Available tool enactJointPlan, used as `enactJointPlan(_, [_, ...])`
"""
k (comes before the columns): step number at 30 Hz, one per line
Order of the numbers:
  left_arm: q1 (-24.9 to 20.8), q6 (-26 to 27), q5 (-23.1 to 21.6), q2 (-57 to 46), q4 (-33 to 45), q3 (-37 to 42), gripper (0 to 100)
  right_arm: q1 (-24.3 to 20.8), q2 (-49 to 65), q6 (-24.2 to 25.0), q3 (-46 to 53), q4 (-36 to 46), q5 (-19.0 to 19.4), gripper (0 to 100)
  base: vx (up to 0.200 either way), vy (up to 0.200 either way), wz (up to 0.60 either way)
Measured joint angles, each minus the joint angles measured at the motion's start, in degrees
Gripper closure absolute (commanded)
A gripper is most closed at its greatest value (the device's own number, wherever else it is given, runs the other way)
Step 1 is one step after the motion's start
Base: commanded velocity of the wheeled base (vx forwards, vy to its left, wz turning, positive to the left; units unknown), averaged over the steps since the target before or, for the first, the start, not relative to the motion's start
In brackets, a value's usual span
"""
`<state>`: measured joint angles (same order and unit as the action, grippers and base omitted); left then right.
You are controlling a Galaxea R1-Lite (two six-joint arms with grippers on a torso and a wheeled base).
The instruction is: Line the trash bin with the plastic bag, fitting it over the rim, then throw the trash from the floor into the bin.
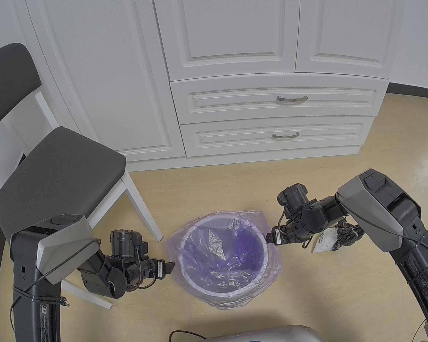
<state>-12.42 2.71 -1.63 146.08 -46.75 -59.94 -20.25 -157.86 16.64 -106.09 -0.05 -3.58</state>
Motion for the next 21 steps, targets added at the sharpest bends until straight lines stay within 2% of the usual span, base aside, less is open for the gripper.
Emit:
enactJointPlan(7, [-0.11,-0.74,0.73,0.65,11.64,-5.6,0,-0.37,-2.27,1.04,-5.68,7.11,0.35,0,0.0,0.0,0.0])
enactJointPlan(13, [-0.06,-3.82,2.86,1.28,20.87,-13.41,0,-0.48,-3.56,2.73,-7.83,11.79,0.35,0,0.0,0.0,0.0])
enactJointPlan(21, [0.44,-5.19,3.66,3.25,24.02,-21.54,0,-0.63,-4.27,4.55,-8.44,12.65,-0.11,0,0.0,0.0,0.0])
